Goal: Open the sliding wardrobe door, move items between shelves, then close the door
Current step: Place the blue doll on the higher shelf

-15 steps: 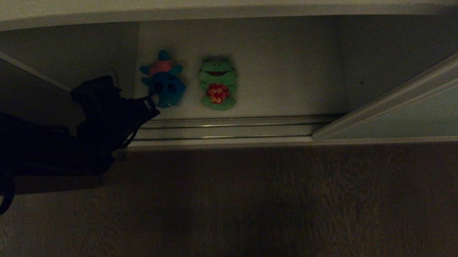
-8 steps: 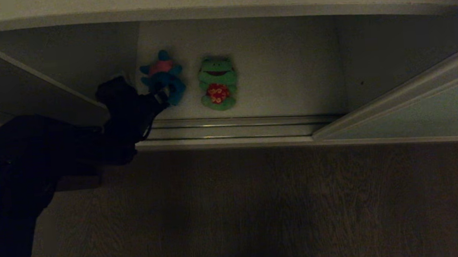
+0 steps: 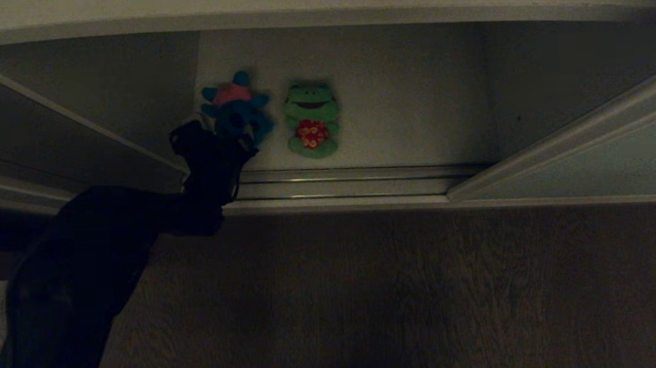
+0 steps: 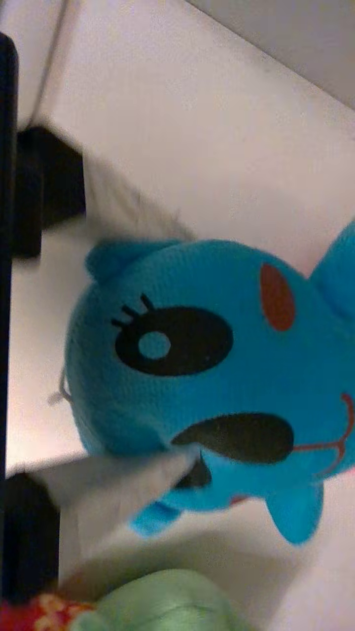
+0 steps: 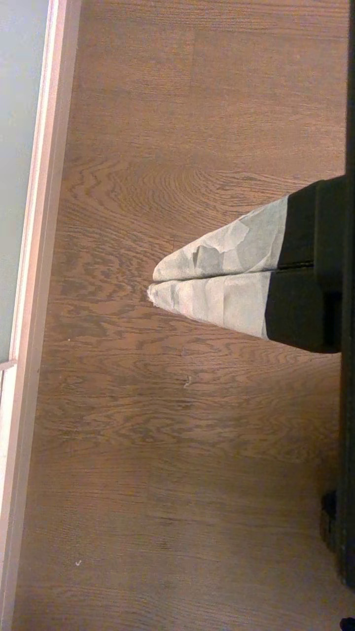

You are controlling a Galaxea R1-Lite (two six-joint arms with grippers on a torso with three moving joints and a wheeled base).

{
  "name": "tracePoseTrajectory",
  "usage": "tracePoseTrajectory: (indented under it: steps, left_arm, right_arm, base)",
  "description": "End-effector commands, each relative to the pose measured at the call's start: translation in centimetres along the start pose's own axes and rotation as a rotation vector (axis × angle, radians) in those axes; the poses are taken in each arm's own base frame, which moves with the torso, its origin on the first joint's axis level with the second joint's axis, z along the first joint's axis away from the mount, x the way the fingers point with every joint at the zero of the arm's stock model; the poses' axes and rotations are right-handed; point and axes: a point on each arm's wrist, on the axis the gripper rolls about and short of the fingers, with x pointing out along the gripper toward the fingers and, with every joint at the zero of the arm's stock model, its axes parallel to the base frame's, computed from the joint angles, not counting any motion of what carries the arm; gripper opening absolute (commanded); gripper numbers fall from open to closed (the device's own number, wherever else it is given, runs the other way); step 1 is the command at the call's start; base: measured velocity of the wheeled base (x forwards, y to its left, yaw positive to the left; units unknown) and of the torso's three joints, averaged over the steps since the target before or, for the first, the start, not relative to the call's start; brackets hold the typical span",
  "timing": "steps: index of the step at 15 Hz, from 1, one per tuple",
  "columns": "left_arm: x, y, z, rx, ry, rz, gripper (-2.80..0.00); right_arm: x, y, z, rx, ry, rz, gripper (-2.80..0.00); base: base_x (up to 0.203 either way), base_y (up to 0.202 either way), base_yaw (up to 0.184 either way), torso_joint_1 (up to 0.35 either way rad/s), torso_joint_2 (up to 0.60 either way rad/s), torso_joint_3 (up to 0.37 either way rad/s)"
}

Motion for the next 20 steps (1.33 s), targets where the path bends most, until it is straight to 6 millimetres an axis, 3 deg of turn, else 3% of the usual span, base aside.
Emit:
tracePoseTrajectory:
  steps: [1,3,5,10,14,18,20]
  left_arm:
    - [0.3,0.2,-0.7,0.000,-0.008,0.005,-2.80]
    - [0.2,-0.4,-0.1,-0.010,-0.018,-0.004,-2.80]
    - [-0.4,-1.2,2.1,-0.014,-0.027,-0.015,-2.80]
    - [-4.4,-3.2,7.3,-0.008,0.016,-0.030,-2.80]
    - [-10.0,-4.5,10.8,0.035,0.145,-0.037,-2.80]
    - [-18.6,-4.4,12.3,0.138,0.368,-0.084,-2.80]
    - [-23.0,-4.1,14.2,0.169,0.427,-0.108,-2.80]
  right_arm:
    - [0.0,0.0,0.0,0.000,-0.004,0.001,-2.80]
    - [0.0,0.0,0.0,0.000,-0.004,0.001,-2.80]
    - [0.0,0.0,0.0,0.000,-0.004,0.001,-2.80]
    - [0.0,0.0,0.0,0.000,-0.004,0.001,-2.80]
    - [0.0,0.0,0.0,0.000,-0.004,0.001,-2.80]
    - [0.0,0.0,0.0,0.000,-0.004,0.001,-2.80]
    - [0.0,0.0,0.0,0.000,-0.004,0.001,-2.80]
  base:
    - [0.000,0.000,0.000,0.000,0.00,0.000]
    - [0.000,0.000,0.000,0.000,0.00,0.000]
    - [0.000,0.000,0.000,0.000,0.00,0.000]
    - [0.000,0.000,0.000,0.000,0.00,0.000]
    - [0.000,0.000,0.000,0.000,0.00,0.000]
    - [0.000,0.000,0.000,0.000,0.00,0.000]
    - [0.000,0.000,0.000,0.000,0.00,0.000]
